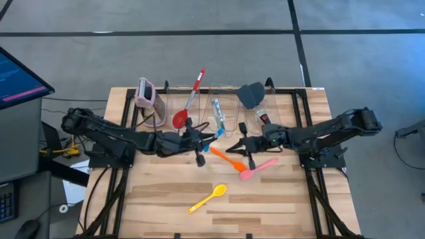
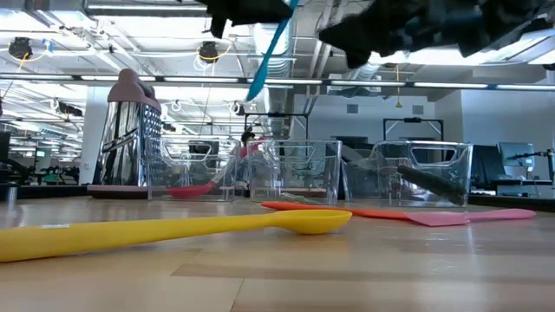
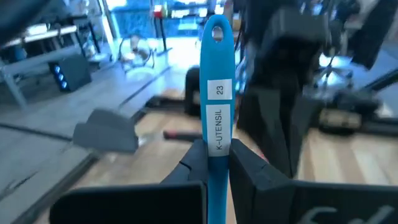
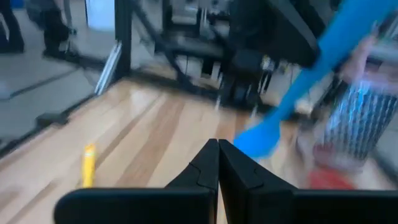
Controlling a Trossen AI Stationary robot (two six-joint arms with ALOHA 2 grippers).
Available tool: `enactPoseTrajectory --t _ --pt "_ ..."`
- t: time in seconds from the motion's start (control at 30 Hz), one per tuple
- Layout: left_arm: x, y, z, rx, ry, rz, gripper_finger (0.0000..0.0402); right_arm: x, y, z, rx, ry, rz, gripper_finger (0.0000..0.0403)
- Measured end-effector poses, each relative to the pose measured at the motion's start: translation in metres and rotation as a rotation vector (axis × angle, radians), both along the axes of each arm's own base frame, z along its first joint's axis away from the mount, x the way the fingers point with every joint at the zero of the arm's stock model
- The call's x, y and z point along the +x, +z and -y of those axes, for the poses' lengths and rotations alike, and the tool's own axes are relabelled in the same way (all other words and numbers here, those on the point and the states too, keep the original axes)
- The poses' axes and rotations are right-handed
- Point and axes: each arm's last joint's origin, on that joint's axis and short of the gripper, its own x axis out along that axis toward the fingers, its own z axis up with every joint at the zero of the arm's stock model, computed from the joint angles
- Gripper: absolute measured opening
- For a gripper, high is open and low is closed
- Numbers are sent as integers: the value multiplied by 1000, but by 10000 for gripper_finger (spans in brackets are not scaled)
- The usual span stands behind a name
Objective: Pick & Place Kitchen Items
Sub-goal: Put the blue serving spoon into the left transparent bin
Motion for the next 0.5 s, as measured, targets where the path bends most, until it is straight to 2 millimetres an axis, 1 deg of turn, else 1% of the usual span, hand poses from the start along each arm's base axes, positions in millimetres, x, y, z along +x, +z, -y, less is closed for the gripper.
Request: enactPoseTrajectory --t 0.1,0.2,0.37,0.5 --pt "2 4 -4 10 -48 45 6 15 -10 6 -5 -23 60 0" --pt "2 4 -7 26 -51 41 6 24 -18 15 14 -60 108 0" --pt "3 4 -9 23 -73 46 6 27 -24 29 34 -106 93 2" --pt "4 4 -12 21 -68 44 6 27 -24 29 36 -108 95 15"
